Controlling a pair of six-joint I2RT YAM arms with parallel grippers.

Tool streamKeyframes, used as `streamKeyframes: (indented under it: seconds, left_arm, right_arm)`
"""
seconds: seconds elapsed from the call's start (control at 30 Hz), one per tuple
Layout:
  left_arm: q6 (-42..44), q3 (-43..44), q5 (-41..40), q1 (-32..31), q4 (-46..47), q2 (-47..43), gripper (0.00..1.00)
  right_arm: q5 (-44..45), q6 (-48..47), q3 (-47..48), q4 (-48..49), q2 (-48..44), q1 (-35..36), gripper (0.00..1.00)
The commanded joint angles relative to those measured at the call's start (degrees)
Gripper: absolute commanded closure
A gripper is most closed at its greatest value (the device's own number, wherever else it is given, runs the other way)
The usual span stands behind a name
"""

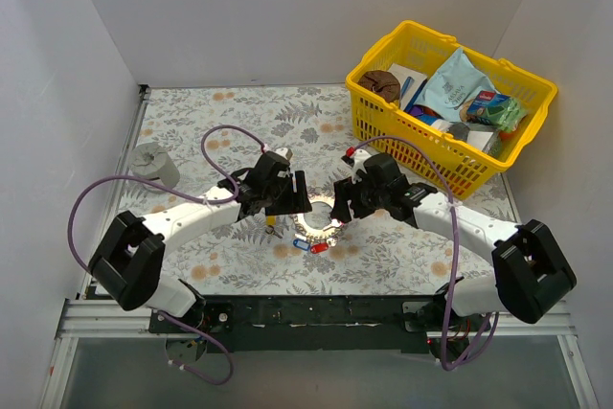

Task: Put the keys on the keyring

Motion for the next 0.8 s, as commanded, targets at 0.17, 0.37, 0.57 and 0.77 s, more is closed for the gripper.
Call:
streamKeyframes:
  seconds: [0.17,0.37,0.57,0.77]
  left_arm:
    - [-0.9,-0.1,-1.8,-0.3,0.7,4.3,0.37]
    - [-1.7,0.2,-2.3,-0.3,1.2,8.0,0.39]
    - [-1.7,-0.3,-2.3,-0.3,2.1,9.6,0.4]
    - [-1.2,0.2,-1.6,-0.3,3.4,11.4,0.41]
  right_arm:
    - [3.9,-0.4,4.4,-1.7,5.4,0.3,0.27]
    - [5.6,0.1,4.7,-2.1,8.8,0.3,0.29]
    - [4.3,0.9,4.0,-1.6,10.4,0.3,0.35]
    - [-0.5,0.7,3.0,0.2,11.2,0.7,0.45]
